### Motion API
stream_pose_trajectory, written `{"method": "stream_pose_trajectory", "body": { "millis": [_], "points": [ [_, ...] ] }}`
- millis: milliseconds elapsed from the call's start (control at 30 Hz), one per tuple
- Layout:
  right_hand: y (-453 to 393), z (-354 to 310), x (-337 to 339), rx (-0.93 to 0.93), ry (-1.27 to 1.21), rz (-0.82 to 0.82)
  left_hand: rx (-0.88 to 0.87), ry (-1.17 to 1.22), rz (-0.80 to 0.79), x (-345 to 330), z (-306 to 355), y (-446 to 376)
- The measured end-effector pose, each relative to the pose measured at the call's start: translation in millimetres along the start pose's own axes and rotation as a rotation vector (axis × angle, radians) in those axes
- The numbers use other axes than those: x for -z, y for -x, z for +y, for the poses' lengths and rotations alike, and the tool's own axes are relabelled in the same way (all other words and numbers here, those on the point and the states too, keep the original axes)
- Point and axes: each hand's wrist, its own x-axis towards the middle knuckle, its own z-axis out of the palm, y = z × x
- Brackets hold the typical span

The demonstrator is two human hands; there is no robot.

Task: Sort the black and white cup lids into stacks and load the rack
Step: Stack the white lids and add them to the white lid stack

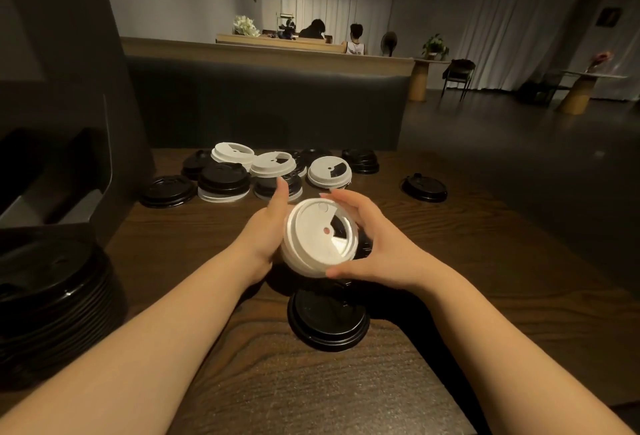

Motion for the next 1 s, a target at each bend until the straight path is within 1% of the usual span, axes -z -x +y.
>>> {"method": "stream_pose_trajectory", "body": {
  "millis": [100,200,267,367,433,600,700,833,933,1000],
  "points": [
    [0.9,-3.0,2.4,-0.012,0.067,-0.099,-0.035,-0.031,-0.168,1.9,0.0,3.5],
    [1.7,-3.3,3.8,-0.004,0.038,-0.149,-0.049,-0.093,-0.231,2.3,1.5,6.4],
    [2.1,-2.6,3.2,-0.011,-0.027,-0.133,-0.045,-0.086,-0.196,3.3,-0.7,3.7],
    [2.2,-4.4,1.2,-0.038,-0.193,0.010,-0.066,0.099,-0.142,4.0,-0.5,2.5],
    [1.9,-6.3,0.4,-0.029,-0.315,0.046,-0.081,0.201,-0.137,3.2,1.5,5.2],
    [1.5,-6.0,0.5,-0.022,-0.542,-0.002,-0.107,0.297,-0.181,-3.0,3.1,14.5],
    [2.7,-5.3,3.8,-0.037,-0.615,-0.052,-0.097,0.347,-0.181,-3.6,5.6,16.3],
    [3.1,-5.2,5.5,-0.047,-0.704,-0.092,-0.053,0.354,-0.177,-3.9,5.5,15.3],
    [-0.6,-1.9,4.8,-0.082,-0.802,-0.042,-0.029,0.357,-0.130,-4.5,0.1,10.6],
    [-2.9,-1.4,2.3,-0.134,-0.871,-0.004,-0.062,0.341,-0.063,-6.1,-3.3,7.8]
  ]
}}
